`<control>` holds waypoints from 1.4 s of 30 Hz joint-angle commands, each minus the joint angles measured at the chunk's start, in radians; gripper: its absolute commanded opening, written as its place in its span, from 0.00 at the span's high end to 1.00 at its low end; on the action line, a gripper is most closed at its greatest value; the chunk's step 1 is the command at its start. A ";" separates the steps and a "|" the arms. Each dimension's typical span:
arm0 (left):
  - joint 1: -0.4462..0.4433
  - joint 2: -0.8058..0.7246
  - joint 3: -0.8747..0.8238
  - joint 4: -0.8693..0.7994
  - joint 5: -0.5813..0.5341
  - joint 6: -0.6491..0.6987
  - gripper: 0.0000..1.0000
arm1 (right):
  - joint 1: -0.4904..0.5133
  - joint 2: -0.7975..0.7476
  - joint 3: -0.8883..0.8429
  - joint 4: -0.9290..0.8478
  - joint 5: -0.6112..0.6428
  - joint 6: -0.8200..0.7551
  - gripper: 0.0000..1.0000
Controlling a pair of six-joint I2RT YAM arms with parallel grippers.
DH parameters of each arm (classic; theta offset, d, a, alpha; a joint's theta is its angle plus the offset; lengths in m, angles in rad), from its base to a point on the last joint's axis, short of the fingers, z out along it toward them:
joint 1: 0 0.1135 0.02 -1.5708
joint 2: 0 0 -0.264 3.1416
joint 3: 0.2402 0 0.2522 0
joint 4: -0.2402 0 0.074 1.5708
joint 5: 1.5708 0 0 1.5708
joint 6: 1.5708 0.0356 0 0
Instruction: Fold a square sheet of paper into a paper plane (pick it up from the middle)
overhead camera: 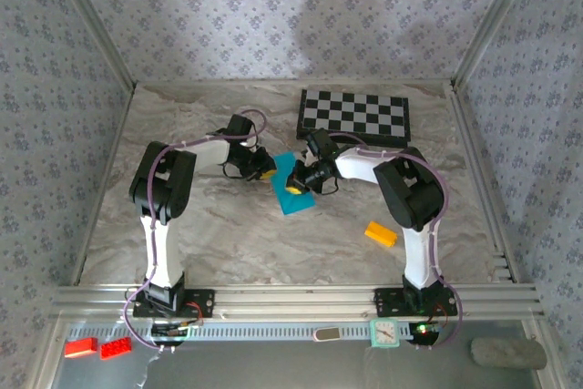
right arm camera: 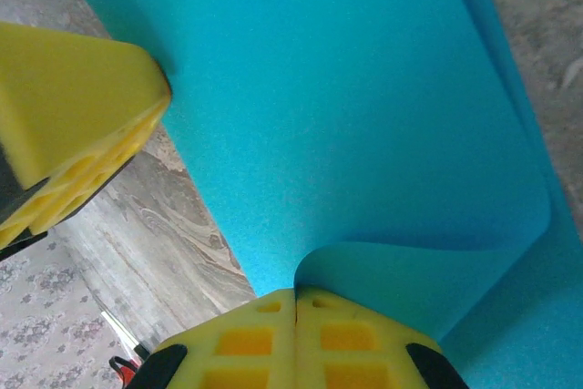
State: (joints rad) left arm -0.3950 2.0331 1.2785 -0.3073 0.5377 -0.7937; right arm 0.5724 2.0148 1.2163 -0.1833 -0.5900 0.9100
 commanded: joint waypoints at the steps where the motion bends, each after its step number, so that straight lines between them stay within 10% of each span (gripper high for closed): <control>1: -0.010 0.035 0.004 -0.047 -0.008 0.008 0.83 | 0.009 0.015 0.026 -0.011 0.006 0.007 1.00; 42: -0.010 0.042 0.001 -0.049 -0.007 0.007 0.83 | 0.019 0.042 0.040 0.016 -0.017 0.006 1.00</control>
State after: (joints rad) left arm -0.3950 2.0350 1.2785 -0.3073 0.5381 -0.7937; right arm 0.5835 2.0289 1.2316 -0.1516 -0.5983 0.9100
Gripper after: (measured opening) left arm 0.166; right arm 0.056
